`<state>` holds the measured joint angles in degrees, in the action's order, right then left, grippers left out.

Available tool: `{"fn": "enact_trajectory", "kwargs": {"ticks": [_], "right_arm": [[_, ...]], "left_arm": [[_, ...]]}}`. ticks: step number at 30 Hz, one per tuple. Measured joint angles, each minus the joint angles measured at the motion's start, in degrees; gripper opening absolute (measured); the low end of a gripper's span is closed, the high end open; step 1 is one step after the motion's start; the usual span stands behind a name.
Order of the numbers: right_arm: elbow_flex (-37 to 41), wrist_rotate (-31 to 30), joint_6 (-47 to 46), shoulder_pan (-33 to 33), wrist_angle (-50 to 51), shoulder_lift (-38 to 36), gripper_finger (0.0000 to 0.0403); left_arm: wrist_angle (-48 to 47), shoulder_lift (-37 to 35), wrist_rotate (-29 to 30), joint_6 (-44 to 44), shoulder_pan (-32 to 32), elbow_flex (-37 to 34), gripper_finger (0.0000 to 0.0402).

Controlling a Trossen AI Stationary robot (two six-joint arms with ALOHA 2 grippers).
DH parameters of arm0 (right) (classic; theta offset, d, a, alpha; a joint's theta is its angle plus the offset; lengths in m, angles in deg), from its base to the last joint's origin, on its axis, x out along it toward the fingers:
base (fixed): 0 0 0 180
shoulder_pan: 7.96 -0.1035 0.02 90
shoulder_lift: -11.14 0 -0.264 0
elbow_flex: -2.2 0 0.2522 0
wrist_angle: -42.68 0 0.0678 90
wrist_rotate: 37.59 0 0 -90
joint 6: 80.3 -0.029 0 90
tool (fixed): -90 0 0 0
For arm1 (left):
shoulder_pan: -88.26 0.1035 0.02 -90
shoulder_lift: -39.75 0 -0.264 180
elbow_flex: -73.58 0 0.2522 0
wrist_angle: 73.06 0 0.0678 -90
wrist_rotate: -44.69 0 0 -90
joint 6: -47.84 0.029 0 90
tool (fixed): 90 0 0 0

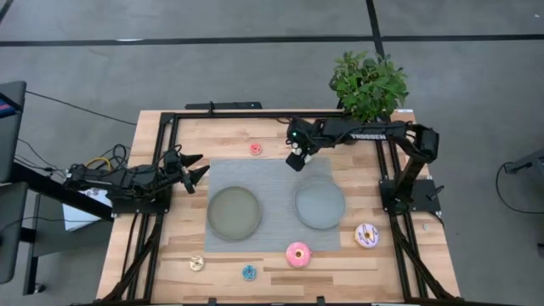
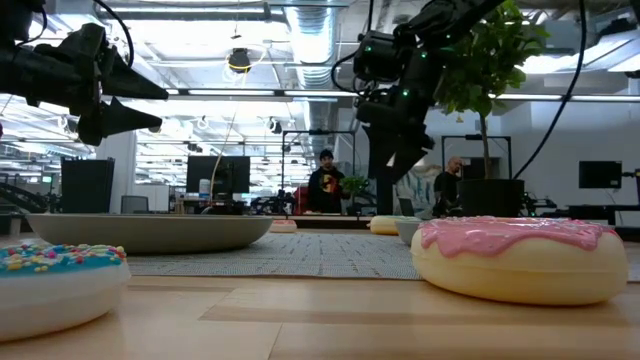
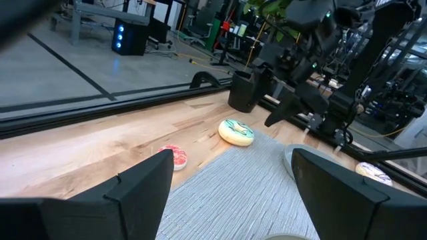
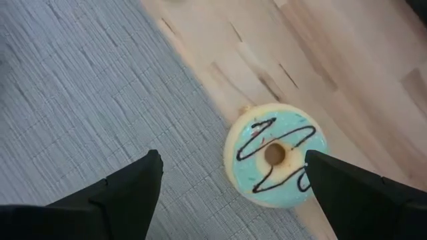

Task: Pick & Place donuts
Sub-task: Put the large blue donut on the gray plate

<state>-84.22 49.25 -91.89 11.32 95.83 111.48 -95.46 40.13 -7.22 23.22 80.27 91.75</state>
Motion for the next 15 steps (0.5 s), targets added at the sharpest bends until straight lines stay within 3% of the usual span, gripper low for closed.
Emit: {"fn": "enact_trajectory", "kwargs": {"ticks": [15], "right_arm": [[0.0, -4.0, 2.2, 0.7, 1.5, 0.3, 0.0394]], "left_arm": [[0.4, 0.0, -0.1, -0.1, 0.0, 0.0, 0.0298]]}}
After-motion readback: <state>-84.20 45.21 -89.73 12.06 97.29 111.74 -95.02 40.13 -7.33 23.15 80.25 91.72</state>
